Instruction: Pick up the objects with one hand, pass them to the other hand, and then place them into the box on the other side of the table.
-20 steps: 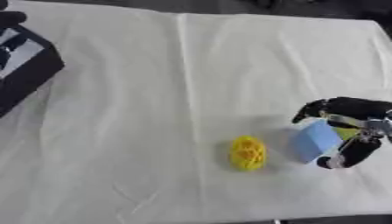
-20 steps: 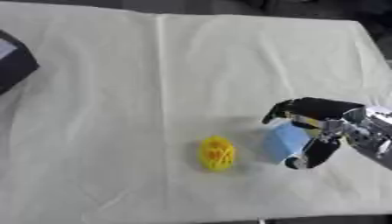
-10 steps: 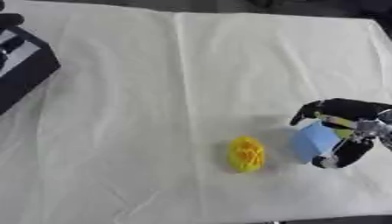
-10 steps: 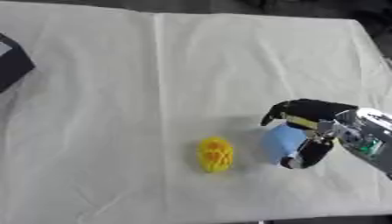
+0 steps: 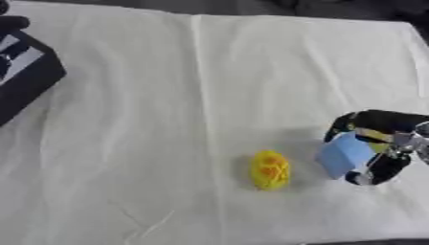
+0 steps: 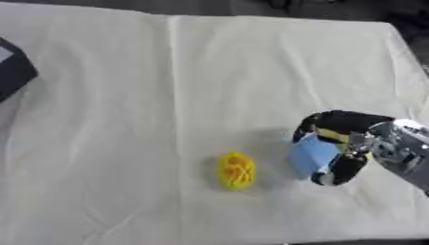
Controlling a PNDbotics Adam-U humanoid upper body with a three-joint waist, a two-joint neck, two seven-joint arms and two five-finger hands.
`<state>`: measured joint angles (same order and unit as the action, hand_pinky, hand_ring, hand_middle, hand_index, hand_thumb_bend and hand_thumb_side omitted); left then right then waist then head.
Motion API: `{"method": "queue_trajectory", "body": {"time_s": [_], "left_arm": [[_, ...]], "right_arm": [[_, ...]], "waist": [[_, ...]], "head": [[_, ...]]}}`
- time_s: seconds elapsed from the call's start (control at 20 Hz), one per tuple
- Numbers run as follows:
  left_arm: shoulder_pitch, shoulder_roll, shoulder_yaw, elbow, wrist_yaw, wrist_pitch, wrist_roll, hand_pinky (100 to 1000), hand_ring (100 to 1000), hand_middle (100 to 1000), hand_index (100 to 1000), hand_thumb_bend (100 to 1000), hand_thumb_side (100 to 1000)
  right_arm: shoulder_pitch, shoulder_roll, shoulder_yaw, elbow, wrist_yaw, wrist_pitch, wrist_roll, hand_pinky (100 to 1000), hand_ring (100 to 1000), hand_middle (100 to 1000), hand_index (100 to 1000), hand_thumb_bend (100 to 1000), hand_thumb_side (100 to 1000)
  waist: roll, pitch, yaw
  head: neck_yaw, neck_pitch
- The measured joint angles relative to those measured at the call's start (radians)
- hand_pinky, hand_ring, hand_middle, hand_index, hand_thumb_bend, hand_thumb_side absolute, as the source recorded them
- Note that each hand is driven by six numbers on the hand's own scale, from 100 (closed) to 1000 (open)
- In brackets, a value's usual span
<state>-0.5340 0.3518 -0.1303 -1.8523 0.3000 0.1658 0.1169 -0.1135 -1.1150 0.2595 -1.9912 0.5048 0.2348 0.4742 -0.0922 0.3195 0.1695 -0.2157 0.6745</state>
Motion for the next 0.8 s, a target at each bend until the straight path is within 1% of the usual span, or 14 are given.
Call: {"method": "queue_trajectory", "body": {"time_s": [0.15, 0.4, 0.6, 0.8], "left_arm": [[0.000, 0.000, 0.000, 0.000, 0.000, 0.000, 0.000, 952, 1000, 711, 851, 100, 800], [0.000, 0.000, 0.000, 0.000, 0.000, 0.001, -0.001, 952, 1000, 712, 851, 100, 801], [0.000, 0.000, 0.000, 0.000, 0.000, 0.002, -0.002, 952, 1000, 712, 851, 100, 801], [0.000, 0.000, 0.000, 0.000, 0.000, 0.002, -0.002, 952, 1000, 712, 851, 100, 800]], "right_arm": [[0.006, 0.002, -0.003, 0.000, 0.012, 0.002, 0.014, 975, 886, 811, 837, 431, 100], [0.009, 0.002, -0.022, 0.000, 0.035, 0.022, 0.029, 983, 893, 819, 845, 441, 100], [0.009, 0.002, -0.025, 0.000, 0.057, 0.017, 0.052, 988, 895, 820, 851, 437, 100], [0.014, 0.004, -0.034, 0.000, 0.072, 0.024, 0.058, 977, 876, 787, 814, 408, 100]], "waist": [[0.000, 0.000, -0.002], [0.000, 0.000, -0.005], [0.000, 0.000, -0.005], [0.000, 0.000, -0.005]], "head": [[0.000, 0.000], [0.002, 0.000], [0.002, 0.000], [0.002, 0.000]]}}
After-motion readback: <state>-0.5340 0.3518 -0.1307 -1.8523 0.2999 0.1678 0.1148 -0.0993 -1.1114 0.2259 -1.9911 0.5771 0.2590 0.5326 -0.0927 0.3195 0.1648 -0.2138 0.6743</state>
